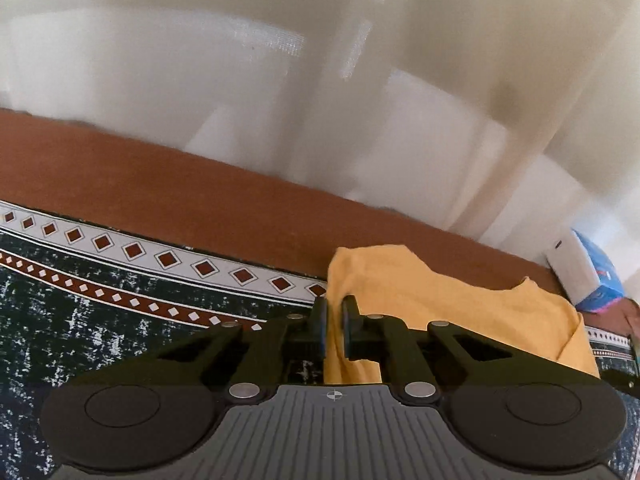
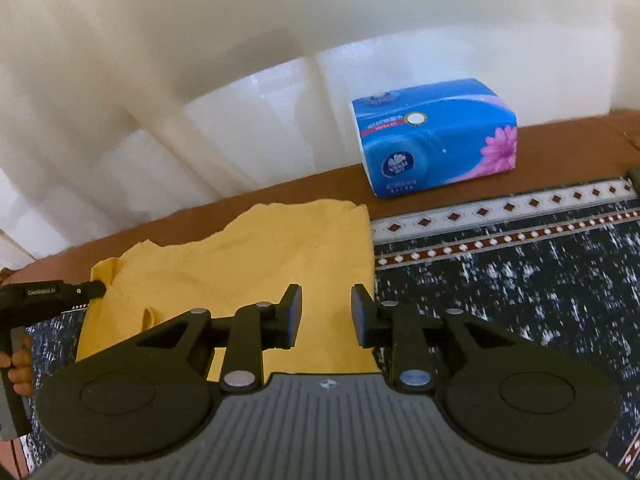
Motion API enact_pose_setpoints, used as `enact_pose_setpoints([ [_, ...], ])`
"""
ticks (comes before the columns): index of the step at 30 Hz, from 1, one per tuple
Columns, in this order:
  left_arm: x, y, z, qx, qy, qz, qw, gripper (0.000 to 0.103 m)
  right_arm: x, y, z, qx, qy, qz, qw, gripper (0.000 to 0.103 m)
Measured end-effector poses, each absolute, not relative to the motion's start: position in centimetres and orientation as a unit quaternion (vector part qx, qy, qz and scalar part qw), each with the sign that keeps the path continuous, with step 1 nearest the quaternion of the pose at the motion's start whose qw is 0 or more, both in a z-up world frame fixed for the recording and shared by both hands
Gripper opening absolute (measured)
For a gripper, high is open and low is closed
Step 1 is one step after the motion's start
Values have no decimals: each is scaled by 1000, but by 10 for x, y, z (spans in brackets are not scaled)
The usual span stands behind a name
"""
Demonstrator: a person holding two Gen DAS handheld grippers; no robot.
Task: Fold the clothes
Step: 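Lay the folded side flat with the left gripper and open both grippers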
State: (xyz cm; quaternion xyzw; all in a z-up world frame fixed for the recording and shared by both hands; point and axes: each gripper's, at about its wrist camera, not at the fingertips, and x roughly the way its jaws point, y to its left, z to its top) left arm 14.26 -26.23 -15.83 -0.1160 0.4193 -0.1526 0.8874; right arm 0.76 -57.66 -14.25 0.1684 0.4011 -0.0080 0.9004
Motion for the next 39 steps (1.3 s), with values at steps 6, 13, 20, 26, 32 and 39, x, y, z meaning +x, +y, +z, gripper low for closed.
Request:
enact_pose_setpoints([
  [6, 121, -240, -124, -133, 400, -158, 893, 35, -32, -586, -116, 167, 384, -11, 908, 30],
  [13, 35, -197, -66, -76, 368, -235, 897, 59, -137, -588, -34, 150, 322, -9, 935, 46],
  [20, -88, -164, -85, -52, 451, -269, 849, 61, -237, -579, -43, 153, 374, -8, 915, 49],
  [26, -193, -143, -107, -85, 503, -219, 831, 68, -294, -583, -91, 189, 425, 14, 885, 49],
  [32, -258, -147, -133, -61, 538, -188, 819, 68, -342, -595, -118, 197, 456, 24, 867, 49],
  [39, -281, -145, -147, -86, 544, -171, 817, 70, -372, -594, -137, 180, 476, 44, 860, 50],
])
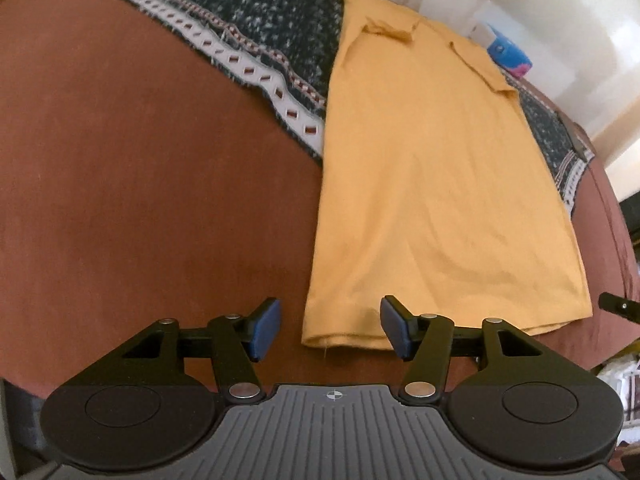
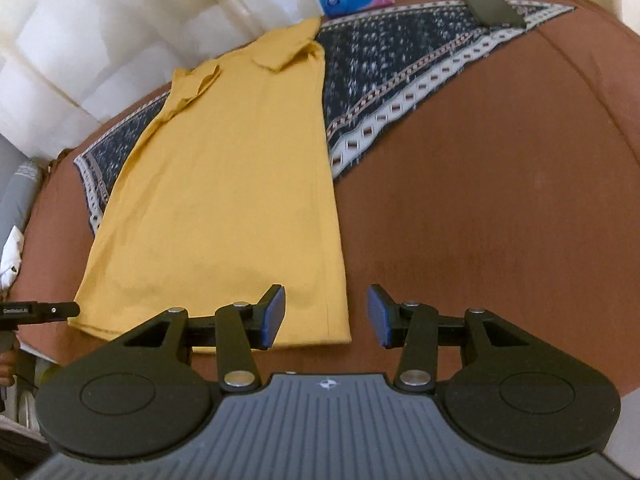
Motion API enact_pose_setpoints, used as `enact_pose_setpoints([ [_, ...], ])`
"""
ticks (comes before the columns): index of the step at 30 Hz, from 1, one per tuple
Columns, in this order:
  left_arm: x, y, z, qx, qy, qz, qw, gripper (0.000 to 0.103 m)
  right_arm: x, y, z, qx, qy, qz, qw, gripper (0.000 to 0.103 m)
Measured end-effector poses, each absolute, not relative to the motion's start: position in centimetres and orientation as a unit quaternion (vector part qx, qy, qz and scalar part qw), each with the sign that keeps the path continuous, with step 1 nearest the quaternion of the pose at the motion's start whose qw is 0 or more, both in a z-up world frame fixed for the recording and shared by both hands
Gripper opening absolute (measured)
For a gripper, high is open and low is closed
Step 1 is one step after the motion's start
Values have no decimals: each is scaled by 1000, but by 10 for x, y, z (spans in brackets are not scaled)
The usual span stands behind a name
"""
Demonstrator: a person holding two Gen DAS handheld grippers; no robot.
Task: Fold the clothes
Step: 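Lay the folded side flat with the left gripper and open both grippers, then grasp the shirt hem with the left gripper while the right gripper grasps it too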
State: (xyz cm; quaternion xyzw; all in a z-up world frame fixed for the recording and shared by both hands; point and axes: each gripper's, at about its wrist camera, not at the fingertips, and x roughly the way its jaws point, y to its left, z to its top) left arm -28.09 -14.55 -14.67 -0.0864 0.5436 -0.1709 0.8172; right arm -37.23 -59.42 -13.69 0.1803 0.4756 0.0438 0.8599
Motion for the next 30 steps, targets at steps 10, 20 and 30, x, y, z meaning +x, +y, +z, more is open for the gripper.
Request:
enact_pose_setpoints([
  [10, -282, -166, -149, -64, 536, -185, 821, 60, -377, -597, -161, 216, 484, 42, 847, 50],
  [20, -280, -163, -133, -77, 537, -210, 814, 3, -377, -604, -153, 280, 482, 94, 825, 8],
  [30, -210, -167, -81, -139, 470, -223, 843, 3, -325, -637, -111, 385, 377, 111, 835, 7],
])
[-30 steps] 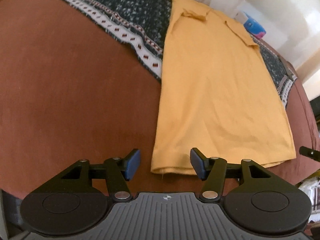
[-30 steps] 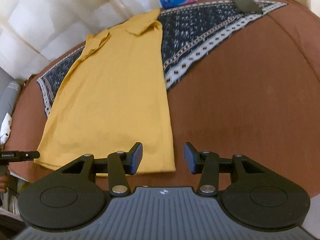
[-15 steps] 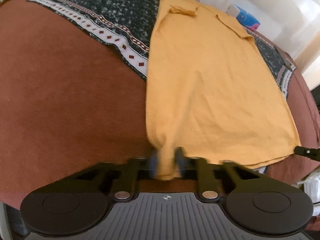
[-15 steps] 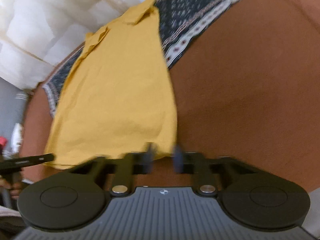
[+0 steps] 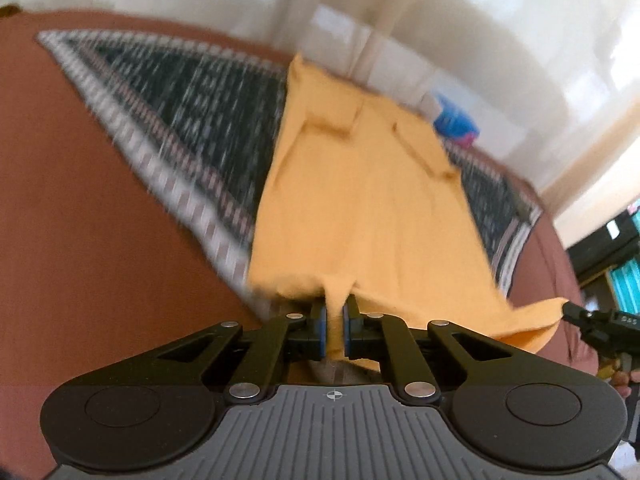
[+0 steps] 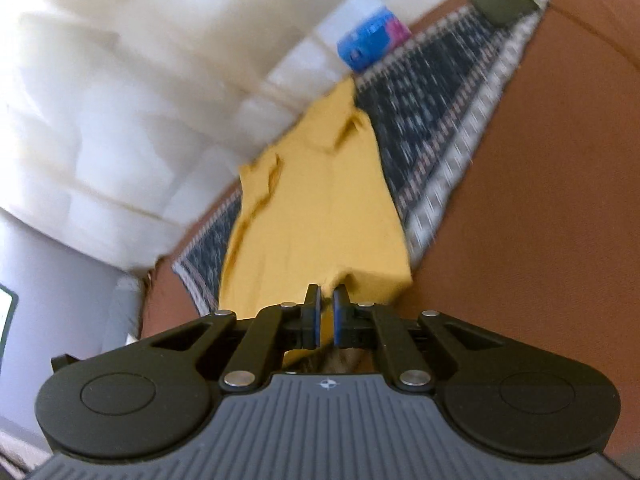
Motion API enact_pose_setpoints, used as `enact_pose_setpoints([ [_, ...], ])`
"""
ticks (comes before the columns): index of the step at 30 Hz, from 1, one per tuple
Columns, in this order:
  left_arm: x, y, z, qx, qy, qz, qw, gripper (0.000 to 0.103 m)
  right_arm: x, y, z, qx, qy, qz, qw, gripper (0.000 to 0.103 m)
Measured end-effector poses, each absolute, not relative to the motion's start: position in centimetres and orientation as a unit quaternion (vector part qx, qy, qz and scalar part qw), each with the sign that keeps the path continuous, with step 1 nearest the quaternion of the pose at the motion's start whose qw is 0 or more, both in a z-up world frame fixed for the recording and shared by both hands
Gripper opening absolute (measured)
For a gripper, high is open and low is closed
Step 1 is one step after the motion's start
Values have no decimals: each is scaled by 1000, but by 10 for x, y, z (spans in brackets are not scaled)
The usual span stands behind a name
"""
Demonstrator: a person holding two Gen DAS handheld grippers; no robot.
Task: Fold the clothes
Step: 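Grasp the shirt hem with the left gripper while the right gripper grasps it too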
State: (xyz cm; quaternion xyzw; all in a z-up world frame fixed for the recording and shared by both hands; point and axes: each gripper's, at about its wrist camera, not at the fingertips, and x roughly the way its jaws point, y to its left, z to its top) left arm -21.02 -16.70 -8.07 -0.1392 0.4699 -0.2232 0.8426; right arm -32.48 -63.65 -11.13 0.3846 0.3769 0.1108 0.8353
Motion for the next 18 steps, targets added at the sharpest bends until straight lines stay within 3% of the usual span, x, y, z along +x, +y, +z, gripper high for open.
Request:
enact_pose_setpoints([
  [9, -112, -185, -117, -173, 493, -189, 831, 5, -225, -638, -146, 401, 397, 54, 824, 7],
  [16, -88, -187, -134, -176, 513, -183, 820, 6, -194, -637, -171, 397, 426, 27, 812, 7],
  [17, -87, -186, -136, -177, 514, -181, 819, 7, -192, -638, -174, 400, 428, 23, 810, 7],
  [18, -85, -185, -137, -178, 516, -178, 819, 22, -191, -638, -176, 403, 430, 19, 808, 7],
])
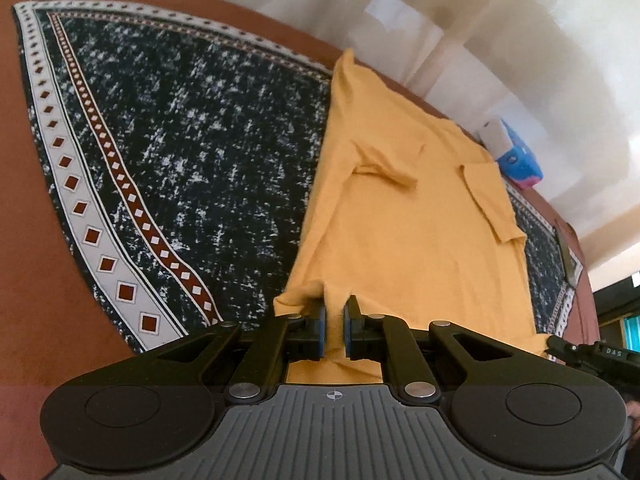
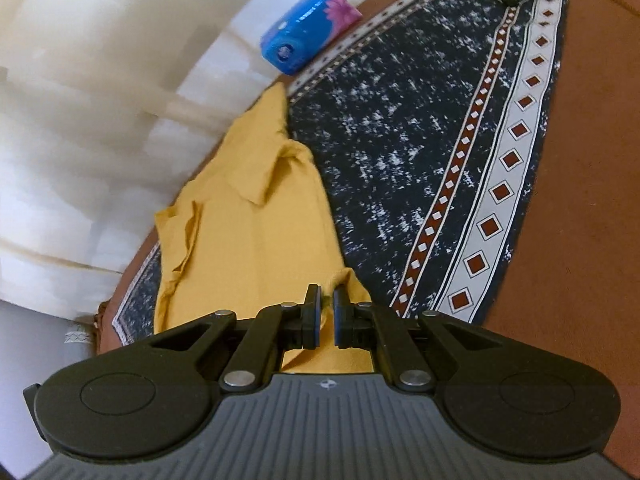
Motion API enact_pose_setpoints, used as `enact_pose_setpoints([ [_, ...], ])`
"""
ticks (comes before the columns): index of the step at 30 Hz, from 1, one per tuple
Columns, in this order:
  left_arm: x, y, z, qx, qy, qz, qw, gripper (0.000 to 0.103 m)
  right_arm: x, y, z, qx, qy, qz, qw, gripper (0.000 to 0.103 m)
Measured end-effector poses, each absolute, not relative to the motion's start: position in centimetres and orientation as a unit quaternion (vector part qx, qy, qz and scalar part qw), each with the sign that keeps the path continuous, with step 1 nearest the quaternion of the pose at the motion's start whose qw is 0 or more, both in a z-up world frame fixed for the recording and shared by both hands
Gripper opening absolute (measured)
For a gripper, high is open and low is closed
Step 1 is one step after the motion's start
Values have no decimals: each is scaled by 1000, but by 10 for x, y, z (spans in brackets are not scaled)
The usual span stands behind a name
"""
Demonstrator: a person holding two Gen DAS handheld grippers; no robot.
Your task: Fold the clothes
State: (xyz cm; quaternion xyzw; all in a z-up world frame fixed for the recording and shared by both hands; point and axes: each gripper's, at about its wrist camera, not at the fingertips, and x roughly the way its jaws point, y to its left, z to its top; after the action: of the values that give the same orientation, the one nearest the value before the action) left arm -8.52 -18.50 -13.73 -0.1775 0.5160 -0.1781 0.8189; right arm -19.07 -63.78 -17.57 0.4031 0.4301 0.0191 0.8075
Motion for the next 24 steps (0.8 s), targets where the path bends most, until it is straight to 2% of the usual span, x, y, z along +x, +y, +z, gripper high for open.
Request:
enact_pose_setpoints([
  [1, -84, -184, -139, -178, 517, -176, 818, 30, -190, -638, -177, 407, 432, 15, 805, 7],
  [3, -82, -179, -135, -189, 513, -169, 820, 35, -188, -640, -181, 413, 436, 7, 800, 10],
  [5, -79, -174, -131, -200, 507, -161, 822, 50, -188, -641, -180, 424, 431, 2, 797, 15],
  [6, -78, -171, -128, -206, 505, -158, 824, 63, -189, -642, -178, 426, 427, 0, 797, 17],
  [7, -79, -169, -122, -199, 495, -158, 831, 65, -190, -642, -175, 427, 422, -1, 800, 18],
  [12, -87, -166, -95, -122, 460, -187, 859, 65, -197, -646, -142, 390, 396, 10, 831, 31],
  [17, -98, -185, -93, -6, 450, -248, 858, 65, -195, -625, -117, 226, 417, 40, 879, 49],
  [20, -96, -199, -98, 42, 444, -263, 855, 65, -186, -607, -116, 116, 437, 66, 890, 49],
  [24, -83, -207, -107, 52, 451, -266, 850, 65, -174, -593, -122, 10, 453, 105, 885, 50],
])
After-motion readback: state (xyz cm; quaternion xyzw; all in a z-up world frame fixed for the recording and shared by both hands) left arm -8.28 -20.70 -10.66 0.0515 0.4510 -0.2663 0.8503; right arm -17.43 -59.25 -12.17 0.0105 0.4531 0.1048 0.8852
